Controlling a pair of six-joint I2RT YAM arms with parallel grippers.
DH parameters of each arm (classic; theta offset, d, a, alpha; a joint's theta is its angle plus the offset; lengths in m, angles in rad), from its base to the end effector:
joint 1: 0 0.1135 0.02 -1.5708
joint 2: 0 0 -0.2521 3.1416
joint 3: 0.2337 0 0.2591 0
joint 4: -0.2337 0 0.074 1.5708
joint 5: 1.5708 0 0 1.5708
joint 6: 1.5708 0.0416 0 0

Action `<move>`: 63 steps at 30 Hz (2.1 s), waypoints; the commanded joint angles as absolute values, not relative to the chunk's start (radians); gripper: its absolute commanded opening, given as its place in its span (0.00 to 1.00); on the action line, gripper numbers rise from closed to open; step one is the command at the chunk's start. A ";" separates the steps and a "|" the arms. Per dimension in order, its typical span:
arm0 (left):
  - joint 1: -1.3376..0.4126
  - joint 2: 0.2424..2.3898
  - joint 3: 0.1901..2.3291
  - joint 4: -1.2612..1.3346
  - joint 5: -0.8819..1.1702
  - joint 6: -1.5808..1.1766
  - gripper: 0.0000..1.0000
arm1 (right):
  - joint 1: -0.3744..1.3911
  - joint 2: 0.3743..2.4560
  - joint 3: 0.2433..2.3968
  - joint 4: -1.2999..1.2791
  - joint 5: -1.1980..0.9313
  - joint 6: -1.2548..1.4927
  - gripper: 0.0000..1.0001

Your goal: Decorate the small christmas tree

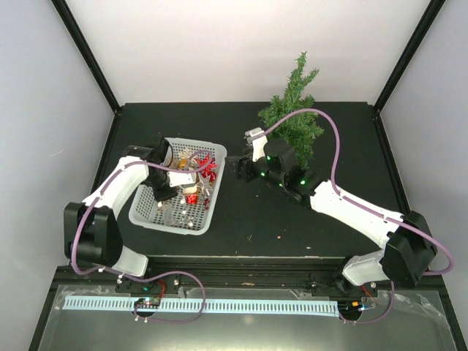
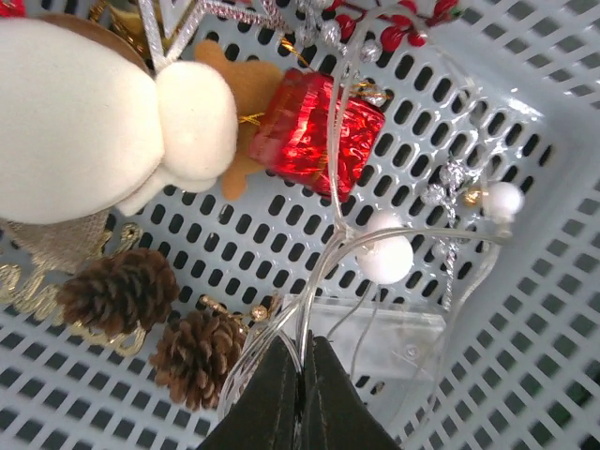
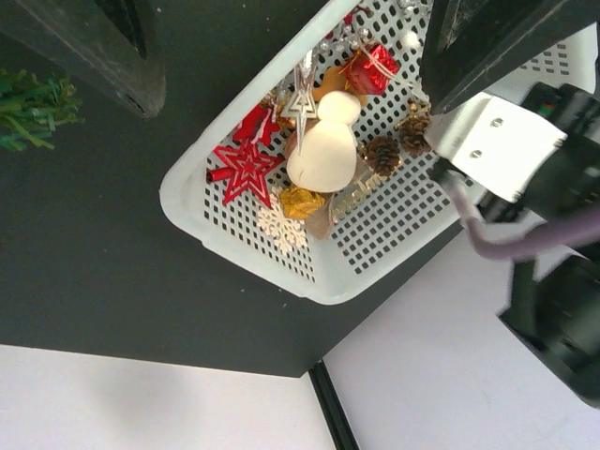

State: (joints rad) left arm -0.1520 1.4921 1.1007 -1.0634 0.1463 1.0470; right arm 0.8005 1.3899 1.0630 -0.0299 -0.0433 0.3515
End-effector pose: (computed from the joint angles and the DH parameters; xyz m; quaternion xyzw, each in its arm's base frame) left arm 0.2654 -0.0468 0.2097 0.5653 0.8196 -0.0408 0.0837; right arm 0.2361 0.2459 0.2970 -0.1948 0.7978 0.3255 0.4686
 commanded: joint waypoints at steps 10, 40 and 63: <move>-0.159 1.271 1.259 -1.350 0.172 1.042 0.02 | 0.795 1.212 0.991 -0.146 0.045 0.363 0.75; -0.199 1.237 2.110 -1.550 0.519 0.706 0.01 | 0.968 1.046 0.893 -0.183 -0.214 0.362 0.81; -0.341 1.147 2.006 -1.551 0.617 0.630 0.02 | 1.117 1.433 1.183 -0.049 -0.104 0.340 0.92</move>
